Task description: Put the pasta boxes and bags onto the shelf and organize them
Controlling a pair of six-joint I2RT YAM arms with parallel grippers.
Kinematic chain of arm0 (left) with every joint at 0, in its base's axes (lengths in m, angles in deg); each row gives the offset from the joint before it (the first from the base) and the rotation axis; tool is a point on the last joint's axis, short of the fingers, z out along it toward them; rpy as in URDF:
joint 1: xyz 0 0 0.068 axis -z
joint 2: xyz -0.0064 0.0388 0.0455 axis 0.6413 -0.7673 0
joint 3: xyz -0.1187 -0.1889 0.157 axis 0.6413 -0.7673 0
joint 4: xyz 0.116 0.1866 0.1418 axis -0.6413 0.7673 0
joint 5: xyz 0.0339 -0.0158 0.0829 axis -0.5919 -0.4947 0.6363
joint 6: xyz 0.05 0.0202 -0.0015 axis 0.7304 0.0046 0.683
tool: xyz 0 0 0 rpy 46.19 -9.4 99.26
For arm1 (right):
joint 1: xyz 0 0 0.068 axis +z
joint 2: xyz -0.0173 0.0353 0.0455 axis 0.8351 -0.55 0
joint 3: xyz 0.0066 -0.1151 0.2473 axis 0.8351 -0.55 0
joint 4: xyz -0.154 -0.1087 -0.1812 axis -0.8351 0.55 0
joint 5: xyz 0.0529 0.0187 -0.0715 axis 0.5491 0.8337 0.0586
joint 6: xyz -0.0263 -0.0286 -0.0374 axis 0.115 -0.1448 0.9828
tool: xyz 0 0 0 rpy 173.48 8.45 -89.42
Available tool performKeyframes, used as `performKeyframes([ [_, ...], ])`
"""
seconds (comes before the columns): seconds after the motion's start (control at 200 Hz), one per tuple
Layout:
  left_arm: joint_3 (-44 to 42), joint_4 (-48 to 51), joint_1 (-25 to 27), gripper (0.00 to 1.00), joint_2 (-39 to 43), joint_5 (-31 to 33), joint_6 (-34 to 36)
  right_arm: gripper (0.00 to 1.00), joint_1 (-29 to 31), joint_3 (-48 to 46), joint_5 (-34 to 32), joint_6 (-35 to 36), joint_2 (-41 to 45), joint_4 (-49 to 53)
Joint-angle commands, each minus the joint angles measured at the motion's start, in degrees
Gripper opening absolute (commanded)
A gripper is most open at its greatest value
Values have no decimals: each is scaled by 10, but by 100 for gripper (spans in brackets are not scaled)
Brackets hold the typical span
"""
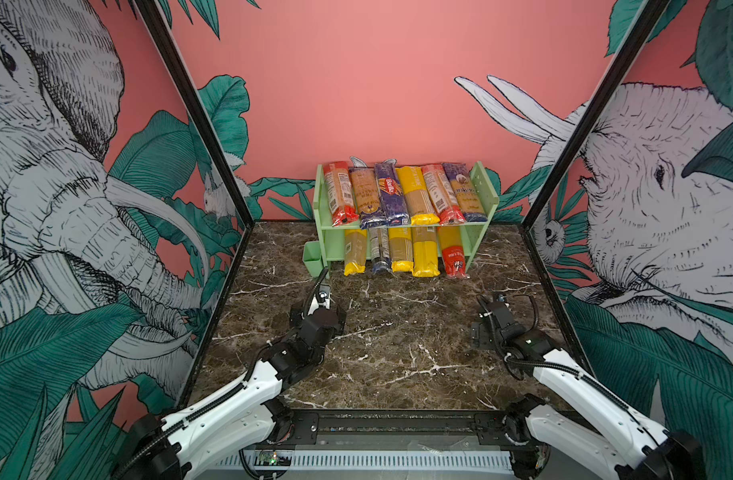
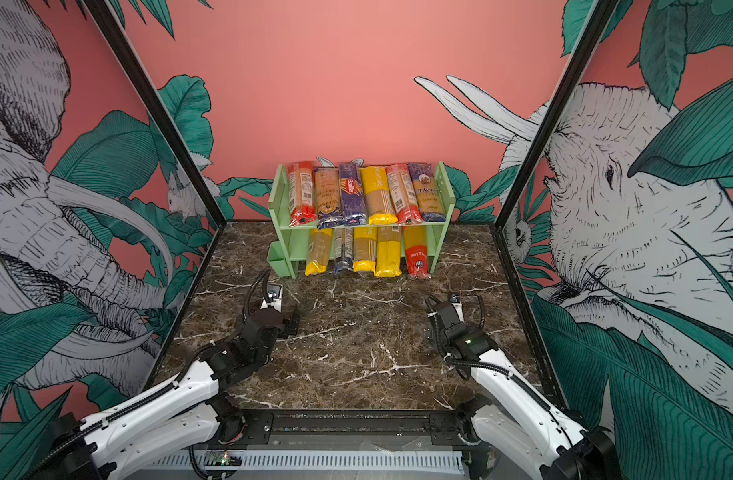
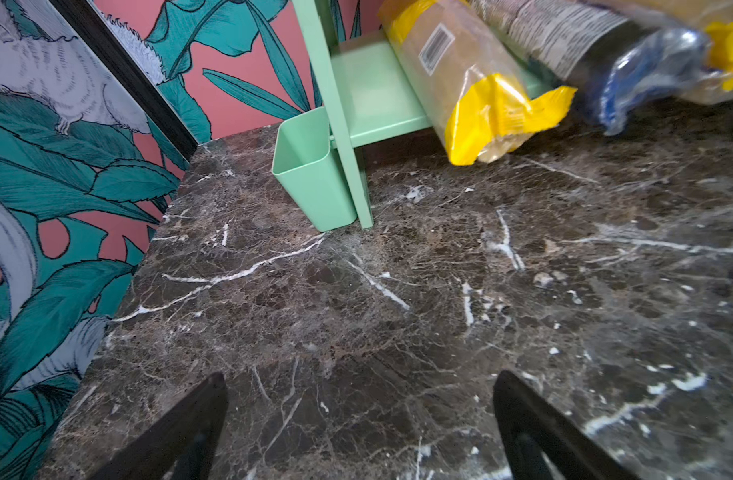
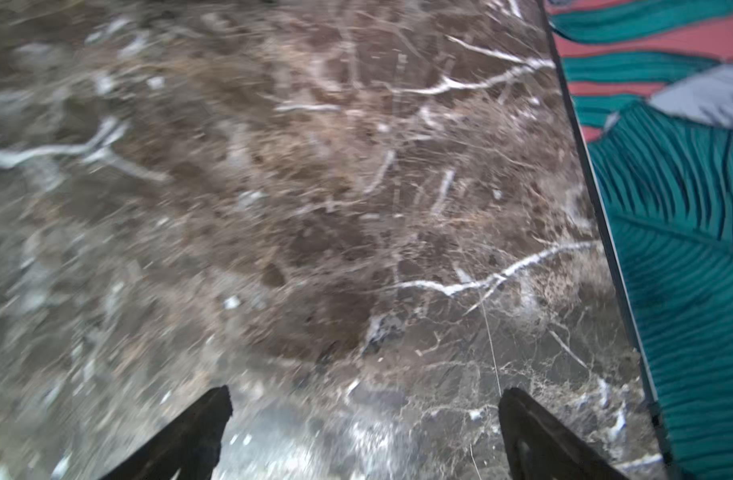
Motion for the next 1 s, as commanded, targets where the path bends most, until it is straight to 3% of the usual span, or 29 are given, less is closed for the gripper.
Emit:
performKeyframes([
  [0.0,-8,-76,-64,99,-36,-5,13,100,-36,-21,-59,-8,6,-114],
  [0.08,-4,-102,-110,99,-74,10,-9,100,-86,-25,-66,24,3,-161],
  [0.14,-4,-132,-140,99,-96,-29,-14,99,-110,-36,-86,57,1,-223],
  [0.28,4,-225,-181,99,-161,-49,-17,99,-130,-107,-111,178,-27,-475],
  [0.37,31,-228,-195,99,-192,-39,-16,99,-155,-132,-106,208,-87,-596],
  [0.5,55,-249,-195,99,-212,5,59,99,-198,-129,-60,218,-194,-686],
  [0.59,51,-286,-197,99,-223,53,134,99,-202,-119,-21,232,-222,-718],
  [0.645,40,-307,-199,99,-222,58,174,99,-205,-122,-1,244,-248,-779],
  [0.71,16,-348,-203,99,-213,58,203,99,-207,-108,6,244,-261,-770],
  [0.865,-35,-399,-256,99,-187,-14,154,99,-214,-116,18,245,-302,-836],
  [0.995,-35,-414,-288,99,-212,-28,141,99,-217,-132,22,242,-311,-870],
])
